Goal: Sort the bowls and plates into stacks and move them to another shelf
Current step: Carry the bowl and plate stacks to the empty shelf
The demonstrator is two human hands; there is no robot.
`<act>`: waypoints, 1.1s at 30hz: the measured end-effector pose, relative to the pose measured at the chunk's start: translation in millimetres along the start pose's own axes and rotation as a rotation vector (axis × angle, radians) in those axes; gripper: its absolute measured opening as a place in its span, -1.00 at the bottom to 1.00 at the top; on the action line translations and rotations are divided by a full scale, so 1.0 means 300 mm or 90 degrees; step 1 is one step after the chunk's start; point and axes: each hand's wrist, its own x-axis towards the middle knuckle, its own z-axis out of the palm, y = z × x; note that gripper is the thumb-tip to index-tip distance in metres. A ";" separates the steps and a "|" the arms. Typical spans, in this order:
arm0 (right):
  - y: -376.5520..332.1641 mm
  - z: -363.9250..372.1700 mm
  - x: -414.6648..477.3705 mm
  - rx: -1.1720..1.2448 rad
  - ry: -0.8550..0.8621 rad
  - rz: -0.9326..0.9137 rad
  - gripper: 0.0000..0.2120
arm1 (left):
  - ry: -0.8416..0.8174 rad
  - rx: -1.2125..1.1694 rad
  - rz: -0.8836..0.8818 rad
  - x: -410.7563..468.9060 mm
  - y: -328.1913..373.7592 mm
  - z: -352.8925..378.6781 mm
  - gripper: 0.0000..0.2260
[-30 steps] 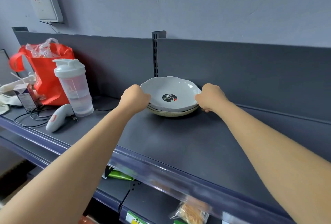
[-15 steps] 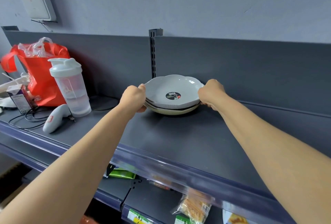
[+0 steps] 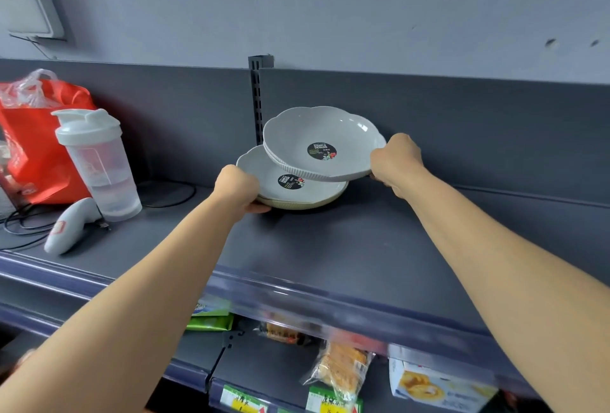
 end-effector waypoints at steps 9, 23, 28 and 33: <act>0.070 -0.149 -0.097 0.005 0.029 -0.011 -0.84 | 0.019 -0.015 0.031 -0.180 0.013 -0.016 -0.72; 0.437 -0.902 -0.388 -0.027 0.211 0.052 -0.81 | -0.146 0.015 0.125 -0.782 0.126 0.464 -0.77; 0.559 -1.125 -0.515 -0.049 0.283 0.117 -0.92 | -0.247 0.054 0.172 -0.932 0.154 0.649 -0.74; 0.644 -1.284 -0.668 -0.064 0.377 0.173 -0.87 | -0.386 0.049 0.225 -1.053 0.181 0.815 -0.77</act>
